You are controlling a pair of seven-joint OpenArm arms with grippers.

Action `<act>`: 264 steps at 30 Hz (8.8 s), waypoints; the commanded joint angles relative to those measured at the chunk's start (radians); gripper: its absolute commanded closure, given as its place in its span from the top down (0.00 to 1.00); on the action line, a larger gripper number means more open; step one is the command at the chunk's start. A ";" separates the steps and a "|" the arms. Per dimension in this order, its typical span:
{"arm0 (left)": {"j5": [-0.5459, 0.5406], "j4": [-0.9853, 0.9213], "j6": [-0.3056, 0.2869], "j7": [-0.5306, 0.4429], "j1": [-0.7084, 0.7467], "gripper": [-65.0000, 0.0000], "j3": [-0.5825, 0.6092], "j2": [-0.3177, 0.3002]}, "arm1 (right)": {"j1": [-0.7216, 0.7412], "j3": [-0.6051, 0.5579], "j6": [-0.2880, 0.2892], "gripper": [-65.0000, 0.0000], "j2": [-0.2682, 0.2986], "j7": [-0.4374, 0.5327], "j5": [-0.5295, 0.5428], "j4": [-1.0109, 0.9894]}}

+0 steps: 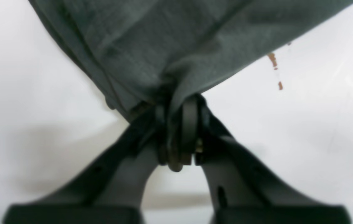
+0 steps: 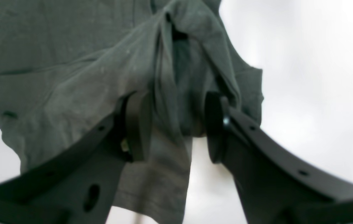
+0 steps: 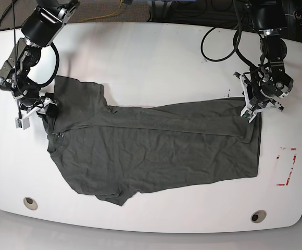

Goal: Layout the t-shirt on the table in an organized manner, then fold the t-shirt properly

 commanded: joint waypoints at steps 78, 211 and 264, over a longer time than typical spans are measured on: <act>0.003 0.358 0.002 0.131 -0.054 0.70 0.000 -0.059 | -0.063 0.028 -0.007 0.86 0.035 -0.131 0.019 0.273; 0.003 0.329 0.002 0.018 -0.023 0.71 0.023 -0.038 | 0.519 -0.282 0.049 0.92 -0.008 0.252 -0.124 -0.445; 0.003 0.329 0.002 0.016 -0.008 0.70 0.023 -0.045 | 0.149 -0.474 0.077 0.82 0.168 0.423 -0.280 -0.138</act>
